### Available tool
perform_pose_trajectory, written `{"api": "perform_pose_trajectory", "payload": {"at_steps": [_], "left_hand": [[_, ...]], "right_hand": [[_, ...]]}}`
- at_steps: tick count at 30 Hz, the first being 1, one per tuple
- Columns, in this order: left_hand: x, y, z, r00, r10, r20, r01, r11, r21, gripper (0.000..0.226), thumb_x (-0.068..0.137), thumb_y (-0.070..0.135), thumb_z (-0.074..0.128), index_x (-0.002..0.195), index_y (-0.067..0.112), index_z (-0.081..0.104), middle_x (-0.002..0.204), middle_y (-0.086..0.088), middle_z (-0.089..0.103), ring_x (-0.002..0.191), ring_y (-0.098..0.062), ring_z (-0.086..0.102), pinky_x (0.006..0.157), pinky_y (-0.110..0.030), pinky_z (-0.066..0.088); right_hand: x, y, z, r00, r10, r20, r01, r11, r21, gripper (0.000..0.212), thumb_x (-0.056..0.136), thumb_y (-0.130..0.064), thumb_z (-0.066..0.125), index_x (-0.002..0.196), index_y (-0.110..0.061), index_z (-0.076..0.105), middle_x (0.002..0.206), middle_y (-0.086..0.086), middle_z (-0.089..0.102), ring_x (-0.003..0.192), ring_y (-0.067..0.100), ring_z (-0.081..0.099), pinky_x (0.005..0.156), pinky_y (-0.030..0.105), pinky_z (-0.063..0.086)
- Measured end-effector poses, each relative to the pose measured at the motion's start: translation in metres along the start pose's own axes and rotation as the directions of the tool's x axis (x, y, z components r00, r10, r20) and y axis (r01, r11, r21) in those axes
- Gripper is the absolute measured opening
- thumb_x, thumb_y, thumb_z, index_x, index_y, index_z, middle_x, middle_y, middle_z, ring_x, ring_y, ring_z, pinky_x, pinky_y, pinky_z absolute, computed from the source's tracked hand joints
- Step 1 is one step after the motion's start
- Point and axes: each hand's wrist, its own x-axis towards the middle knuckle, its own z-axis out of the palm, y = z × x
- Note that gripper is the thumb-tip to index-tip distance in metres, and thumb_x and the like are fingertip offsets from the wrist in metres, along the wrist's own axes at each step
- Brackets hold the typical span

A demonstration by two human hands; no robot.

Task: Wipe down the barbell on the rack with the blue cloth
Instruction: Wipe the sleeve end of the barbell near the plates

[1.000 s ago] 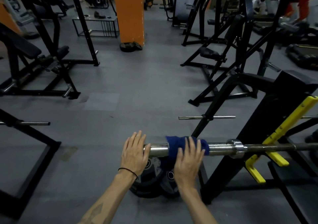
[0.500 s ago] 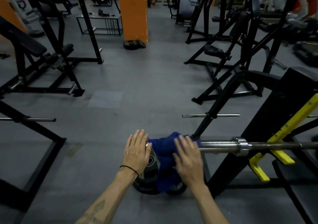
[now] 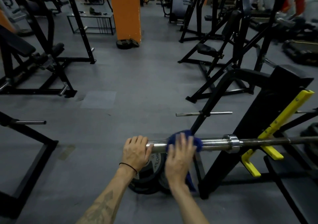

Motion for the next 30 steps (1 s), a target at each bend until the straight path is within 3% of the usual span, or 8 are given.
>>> {"api": "perform_pose_trajectory", "payload": {"at_steps": [4,6,9,13,17,22,26,30], "left_hand": [[0.038,0.002,-0.021,0.932,-0.116,0.345,0.104,0.993,0.053,0.054,0.105,0.048,0.028,0.081,0.016,0.064,0.062,-0.013,0.067,0.054,-0.035,0.065,0.048,-0.034,0.044],[0.044,0.003,-0.015,0.930,-0.137,0.342,0.115,0.990,0.083,0.050,0.107,0.047,0.025,0.106,0.019,0.066,0.092,-0.013,0.074,0.085,-0.035,0.070,0.063,-0.037,0.042],[0.030,0.000,-0.015,0.972,-0.140,0.186,0.156,0.985,-0.071,0.057,0.105,0.049,0.023,0.100,0.014,0.067,0.086,-0.009,0.073,0.082,-0.034,0.068,0.072,-0.038,0.043],[0.007,-0.002,-0.004,0.994,-0.081,0.076,0.090,0.987,-0.129,0.070,0.107,0.052,0.020,0.109,0.007,0.073,0.112,-0.011,0.073,0.106,-0.030,0.069,0.100,-0.040,0.042],[0.004,0.009,-0.006,0.996,-0.089,0.033,0.093,0.983,-0.156,0.067,0.108,0.048,0.020,0.126,0.005,0.067,0.135,-0.014,0.064,0.128,-0.031,0.058,0.114,-0.041,0.030],[0.007,0.024,-0.005,0.998,-0.061,-0.016,0.057,0.984,-0.170,0.057,0.107,0.041,0.028,0.125,0.004,0.069,0.134,-0.014,0.065,0.125,-0.031,0.061,0.112,-0.041,0.034],[0.006,0.034,0.002,0.994,-0.108,-0.019,0.102,0.979,-0.176,0.051,0.105,0.037,0.034,0.126,0.005,0.067,0.136,-0.014,0.063,0.129,-0.031,0.057,0.113,-0.041,0.033],[0.008,0.036,0.007,0.994,-0.104,-0.037,0.099,0.987,-0.127,0.059,0.109,0.037,0.024,0.121,0.003,0.069,0.134,-0.017,0.064,0.125,-0.034,0.060,0.109,-0.044,0.036]], "right_hand": [[0.002,0.017,-0.007,0.834,-0.503,0.226,0.529,0.846,-0.070,0.050,0.103,-0.029,0.047,0.150,-0.009,0.048,0.161,0.006,0.038,0.151,0.026,0.031,0.119,0.052,0.028],[0.013,0.053,-0.022,0.917,-0.365,0.161,0.386,0.913,-0.134,0.049,0.103,-0.028,0.047,0.149,-0.010,0.049,0.160,0.005,0.039,0.152,0.025,0.030,0.118,0.055,0.029],[0.011,0.040,-0.018,0.998,0.058,-0.018,-0.059,0.995,-0.084,0.050,0.104,-0.027,0.043,0.150,-0.007,0.047,0.161,0.008,0.038,0.154,0.030,0.023,0.123,0.056,0.018],[-0.001,0.024,-0.009,0.818,-0.518,0.251,0.541,0.840,-0.029,0.052,0.103,-0.030,0.047,0.152,-0.012,0.045,0.164,0.005,0.033,0.154,0.027,0.025,0.121,0.053,0.024],[0.018,0.053,-0.025,1.000,0.012,0.023,-0.011,0.998,-0.057,0.050,0.105,-0.030,0.042,0.150,-0.008,0.046,0.161,0.008,0.038,0.153,0.027,0.025,0.121,0.059,0.022],[0.015,0.054,-0.018,0.763,-0.577,0.291,0.618,0.784,-0.067,0.053,0.105,-0.029,0.044,0.153,-0.008,0.043,0.164,0.011,0.032,0.153,0.030,0.025,0.118,0.054,0.030],[0.015,0.038,-0.018,0.997,-0.027,0.073,0.034,0.994,-0.108,0.052,0.106,-0.030,0.036,0.152,-0.004,0.042,0.163,0.014,0.031,0.155,0.032,0.020,0.123,0.055,0.019],[0.007,0.034,-0.012,0.794,-0.531,0.295,0.574,0.815,-0.078,0.054,0.104,-0.029,0.044,0.153,-0.007,0.042,0.164,0.012,0.030,0.154,0.032,0.022,0.121,0.052,0.027]]}}
